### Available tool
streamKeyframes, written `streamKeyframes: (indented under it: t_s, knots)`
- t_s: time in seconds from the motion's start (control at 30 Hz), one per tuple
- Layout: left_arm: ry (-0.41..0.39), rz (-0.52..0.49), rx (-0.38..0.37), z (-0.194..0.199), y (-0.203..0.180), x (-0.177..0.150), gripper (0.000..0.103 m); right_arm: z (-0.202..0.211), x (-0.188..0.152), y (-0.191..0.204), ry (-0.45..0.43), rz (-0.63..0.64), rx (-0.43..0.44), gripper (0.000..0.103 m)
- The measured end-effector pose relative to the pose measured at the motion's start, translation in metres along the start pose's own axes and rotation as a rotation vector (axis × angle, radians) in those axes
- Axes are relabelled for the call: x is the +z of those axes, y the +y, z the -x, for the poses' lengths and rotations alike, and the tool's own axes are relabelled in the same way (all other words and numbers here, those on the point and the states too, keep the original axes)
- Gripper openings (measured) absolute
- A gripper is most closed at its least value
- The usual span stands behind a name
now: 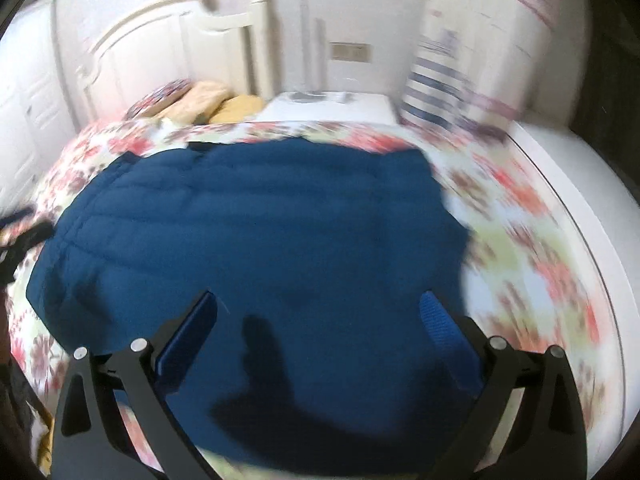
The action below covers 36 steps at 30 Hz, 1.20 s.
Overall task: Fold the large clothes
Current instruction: 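Lift the jacket hem and fold it over toward the collar with both tools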
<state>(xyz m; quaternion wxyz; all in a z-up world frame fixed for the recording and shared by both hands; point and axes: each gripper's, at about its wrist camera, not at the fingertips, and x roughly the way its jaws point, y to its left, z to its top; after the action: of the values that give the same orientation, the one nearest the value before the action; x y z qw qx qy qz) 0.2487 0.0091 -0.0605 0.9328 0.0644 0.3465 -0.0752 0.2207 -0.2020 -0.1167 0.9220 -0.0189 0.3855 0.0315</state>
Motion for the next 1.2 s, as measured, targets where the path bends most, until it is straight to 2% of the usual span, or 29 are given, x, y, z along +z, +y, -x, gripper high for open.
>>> streamKeyframes:
  t_s: [0.07,0.13,0.2,0.23,0.27,0.33,0.47,0.53,0.6,0.67,0.7,0.77,0.9,1.2]
  knots:
    - [0.035,-0.082,0.057,-0.042,-0.017,0.031,0.099,-0.023,0.024,0.026,0.017,0.091,0.002,0.101]
    - [0.098,-0.105,0.071,-0.083,-0.023,0.042,0.099,-0.054,0.037,0.041,0.073,0.143,-0.005,0.101]
    - [0.180,-0.109,0.098,-0.122,-0.022,0.038,0.099,-0.079,0.037,0.038,0.135,0.131,0.033,0.101]
    - [0.227,-0.092,0.075,-0.140,-0.018,0.030,0.099,-0.082,0.038,0.033,0.132,0.104,0.069,0.101]
    - [0.231,-0.046,0.037,-0.144,-0.012,0.026,0.099,-0.081,0.039,0.030,0.139,0.095,0.089,0.101]
    - [0.233,-0.040,0.028,-0.140,-0.006,0.030,0.099,-0.078,0.046,0.027,0.175,0.127,0.094,0.101]
    - [0.173,-0.100,0.091,-0.137,0.002,0.054,0.099,-0.070,0.084,0.016,0.096,0.175,0.031,0.100]
    - [0.174,-0.096,0.136,-0.148,0.011,0.062,0.099,-0.081,0.105,-0.002,0.088,0.142,0.002,0.101]
    - [0.193,-0.090,0.179,-0.169,0.026,0.067,0.099,-0.112,0.119,-0.028,0.117,0.088,-0.042,0.101]
    - [0.249,-0.039,0.130,-0.188,0.042,0.063,0.099,-0.151,0.115,-0.050,0.188,0.055,-0.114,0.101]
    - [0.261,0.002,0.096,-0.193,0.048,0.061,0.099,-0.164,0.107,-0.059,0.203,0.012,-0.053,0.101]
    - [0.245,0.006,0.099,-0.192,0.048,0.059,0.099,-0.162,0.102,-0.071,0.161,-0.052,0.002,0.101]
    - [0.236,-0.027,0.135,-0.194,0.038,0.055,0.099,-0.161,0.099,-0.070,0.136,-0.048,0.000,0.101]
    - [0.240,0.008,0.107,-0.196,0.043,0.053,0.099,-0.165,0.097,-0.079,0.110,-0.089,0.049,0.101]
